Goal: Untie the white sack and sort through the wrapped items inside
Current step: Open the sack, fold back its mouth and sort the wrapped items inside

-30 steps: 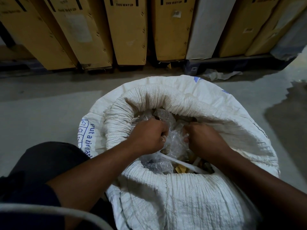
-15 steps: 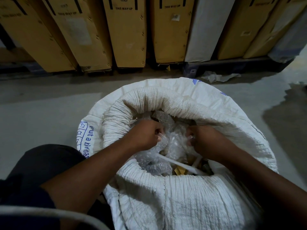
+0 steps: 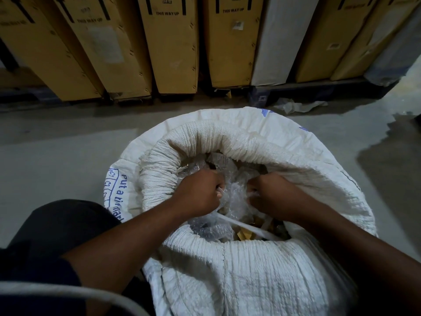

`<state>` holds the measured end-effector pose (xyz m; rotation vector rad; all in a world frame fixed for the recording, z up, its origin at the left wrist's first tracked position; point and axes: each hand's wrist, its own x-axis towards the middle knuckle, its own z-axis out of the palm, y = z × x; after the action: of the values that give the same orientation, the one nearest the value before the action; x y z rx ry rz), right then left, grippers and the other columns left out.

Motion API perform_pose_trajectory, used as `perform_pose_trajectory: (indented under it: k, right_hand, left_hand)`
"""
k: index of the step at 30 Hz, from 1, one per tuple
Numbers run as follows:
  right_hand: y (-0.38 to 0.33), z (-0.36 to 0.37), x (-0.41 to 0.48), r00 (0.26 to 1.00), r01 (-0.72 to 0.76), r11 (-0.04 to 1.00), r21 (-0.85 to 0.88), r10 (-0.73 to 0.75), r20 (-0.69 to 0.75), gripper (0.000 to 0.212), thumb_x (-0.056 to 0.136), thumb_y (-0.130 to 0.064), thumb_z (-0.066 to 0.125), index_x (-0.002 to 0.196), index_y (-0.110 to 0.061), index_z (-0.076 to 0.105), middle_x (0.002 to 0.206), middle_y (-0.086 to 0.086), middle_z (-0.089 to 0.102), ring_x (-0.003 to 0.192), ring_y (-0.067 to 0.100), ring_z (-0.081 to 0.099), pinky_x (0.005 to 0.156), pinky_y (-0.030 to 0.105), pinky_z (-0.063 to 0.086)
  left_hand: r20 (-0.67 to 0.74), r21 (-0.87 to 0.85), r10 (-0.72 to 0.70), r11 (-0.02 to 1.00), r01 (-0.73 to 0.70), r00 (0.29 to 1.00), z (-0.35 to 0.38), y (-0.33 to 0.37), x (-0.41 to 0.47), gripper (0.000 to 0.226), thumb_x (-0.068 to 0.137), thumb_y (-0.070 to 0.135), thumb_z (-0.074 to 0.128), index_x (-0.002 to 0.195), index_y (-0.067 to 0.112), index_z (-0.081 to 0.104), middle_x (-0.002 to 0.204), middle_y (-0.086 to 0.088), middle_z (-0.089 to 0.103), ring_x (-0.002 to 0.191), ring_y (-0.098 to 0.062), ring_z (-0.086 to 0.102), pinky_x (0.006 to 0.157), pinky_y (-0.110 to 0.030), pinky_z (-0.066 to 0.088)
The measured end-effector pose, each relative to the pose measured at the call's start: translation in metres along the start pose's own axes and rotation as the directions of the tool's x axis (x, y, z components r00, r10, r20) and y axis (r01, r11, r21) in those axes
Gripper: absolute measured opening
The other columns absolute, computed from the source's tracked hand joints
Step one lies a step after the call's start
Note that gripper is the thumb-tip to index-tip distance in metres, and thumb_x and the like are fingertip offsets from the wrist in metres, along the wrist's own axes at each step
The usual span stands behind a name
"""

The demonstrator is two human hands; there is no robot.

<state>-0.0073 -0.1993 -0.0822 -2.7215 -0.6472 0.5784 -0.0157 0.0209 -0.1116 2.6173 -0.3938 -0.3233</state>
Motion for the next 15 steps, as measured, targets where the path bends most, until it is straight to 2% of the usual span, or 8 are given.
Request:
perform_pose_trajectory:
  k: [2, 4, 8, 12, 15]
  right_hand:
    - [-0.0014, 0.0005, 0.0005, 1.000, 0.001, 1.000, -0.009, -0.001, -0.012, 0.032, 0.077, -0.008, 0.063, 0.058, -0.025, 0.044, 0.059, -0.005, 0.052, 0.053, 0.011, 0.049, 0.052, 0.026, 0.036]
    - [-0.0026, 0.0020, 0.0005, 0.999, -0.003, 0.999, -0.036, 0.001, -0.051, 0.033, 0.072, -0.010, 0.064, 0.056, -0.025, 0.040, 0.056, -0.007, 0.048, 0.055, 0.014, 0.050, 0.054, 0.026, 0.038]
    - [-0.0057, 0.0073, 0.0003, 0.994, -0.019, 0.995, -0.100, 0.008, -0.110, 0.018, 0.074, -0.020, 0.065, 0.066, -0.026, 0.050, 0.059, -0.008, 0.048, 0.063, 0.020, 0.057, 0.057, 0.029, 0.044]
    - [-0.0026, 0.0082, 0.0023, 0.991, -0.056, 0.997, -0.044, 0.050, -0.121, 0.022, 0.078, -0.025, 0.073, 0.065, -0.025, 0.055, 0.064, -0.005, 0.060, 0.064, 0.016, 0.059, 0.058, 0.026, 0.039]
    - [0.0023, 0.0088, 0.0046, 0.990, -0.103, 0.994, 0.032, 0.105, -0.090, 0.015, 0.081, -0.028, 0.075, 0.076, -0.021, 0.062, 0.072, -0.005, 0.065, 0.069, 0.015, 0.061, 0.060, 0.028, 0.043]
  left_hand:
    - [-0.018, 0.003, -0.001, 1.000, 0.001, 1.000, 0.0027, 0.0006, -0.0012, 0.006, 0.077, 0.017, 0.058, 0.076, 0.023, 0.057, 0.082, 0.010, 0.062, 0.078, -0.011, 0.062, 0.070, -0.035, 0.055]
    - [-0.028, 0.028, 0.009, 1.000, -0.008, 1.000, 0.0050, 0.0017, -0.0031, 0.006, 0.080, 0.017, 0.059, 0.078, 0.023, 0.058, 0.083, 0.011, 0.061, 0.079, -0.011, 0.061, 0.067, -0.031, 0.050]
    - [0.009, 0.104, 0.086, 0.991, -0.086, 0.996, 0.0081, 0.0018, -0.0046, 0.011, 0.092, 0.026, 0.058, 0.084, 0.028, 0.050, 0.093, 0.014, 0.052, 0.088, -0.012, 0.056, 0.068, -0.029, 0.036]
    - [0.023, 0.164, 0.116, 0.979, -0.118, 0.993, 0.0086, -0.0002, -0.0028, 0.019, 0.096, 0.034, 0.057, 0.079, 0.027, 0.051, 0.090, 0.011, 0.051, 0.092, -0.018, 0.061, 0.071, -0.030, 0.038]
    - [0.027, 0.126, 0.106, 0.986, -0.108, 0.994, 0.0090, -0.0031, 0.0007, 0.021, 0.094, 0.033, 0.058, 0.076, 0.025, 0.051, 0.087, 0.011, 0.051, 0.087, -0.018, 0.061, 0.069, -0.030, 0.041]
